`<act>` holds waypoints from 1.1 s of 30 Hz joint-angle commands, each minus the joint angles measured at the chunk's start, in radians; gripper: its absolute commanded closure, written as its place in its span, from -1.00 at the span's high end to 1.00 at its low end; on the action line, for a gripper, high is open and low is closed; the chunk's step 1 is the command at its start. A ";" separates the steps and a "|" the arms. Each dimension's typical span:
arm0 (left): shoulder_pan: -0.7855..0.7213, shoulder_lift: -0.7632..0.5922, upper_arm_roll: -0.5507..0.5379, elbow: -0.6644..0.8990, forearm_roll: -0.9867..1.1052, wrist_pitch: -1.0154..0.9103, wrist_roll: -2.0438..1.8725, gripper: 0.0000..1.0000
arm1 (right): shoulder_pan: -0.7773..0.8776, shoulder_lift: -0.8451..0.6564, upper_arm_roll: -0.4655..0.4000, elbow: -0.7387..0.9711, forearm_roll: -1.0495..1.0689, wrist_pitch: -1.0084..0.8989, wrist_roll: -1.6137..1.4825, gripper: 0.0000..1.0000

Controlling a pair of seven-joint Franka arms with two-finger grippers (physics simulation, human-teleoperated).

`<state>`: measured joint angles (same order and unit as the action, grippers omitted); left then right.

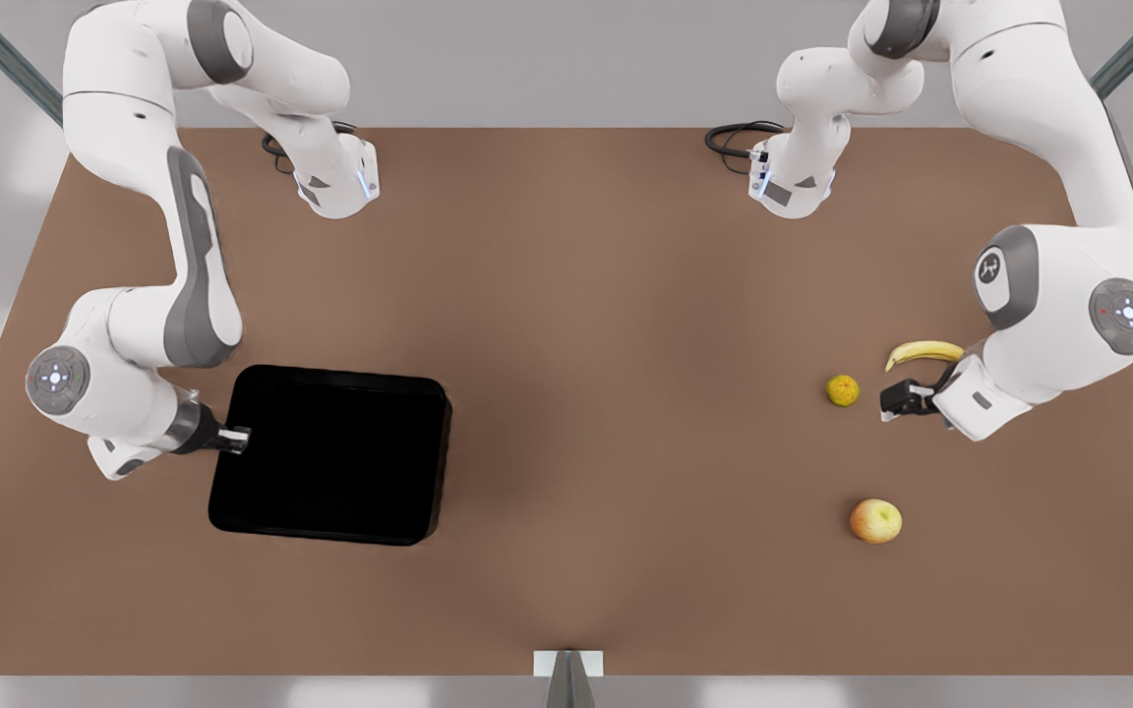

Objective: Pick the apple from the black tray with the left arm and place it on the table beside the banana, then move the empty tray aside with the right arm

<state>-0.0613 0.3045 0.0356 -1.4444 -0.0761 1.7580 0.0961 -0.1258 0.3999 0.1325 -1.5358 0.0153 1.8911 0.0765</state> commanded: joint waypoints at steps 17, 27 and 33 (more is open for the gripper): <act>-0.003 0.002 0.000 0.048 0.001 -0.009 -0.006 1.00 | -0.265 0.174 -0.001 0.003 0.031 0.003 -0.843 -0.72; -0.003 0.002 0.000 0.048 0.002 -0.009 -0.006 1.00 | -0.270 0.237 -0.005 0.025 0.034 0.034 -0.833 0.74; -0.005 0.002 -0.002 0.047 0.002 -0.009 -0.015 1.00 | 0.011 0.122 0.001 0.232 0.045 -0.231 -0.348 0.88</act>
<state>-0.0654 0.3079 0.0344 -1.3975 -0.0744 1.7493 0.0909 -0.1628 0.5385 0.1340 -1.3325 0.0550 1.8160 -0.5549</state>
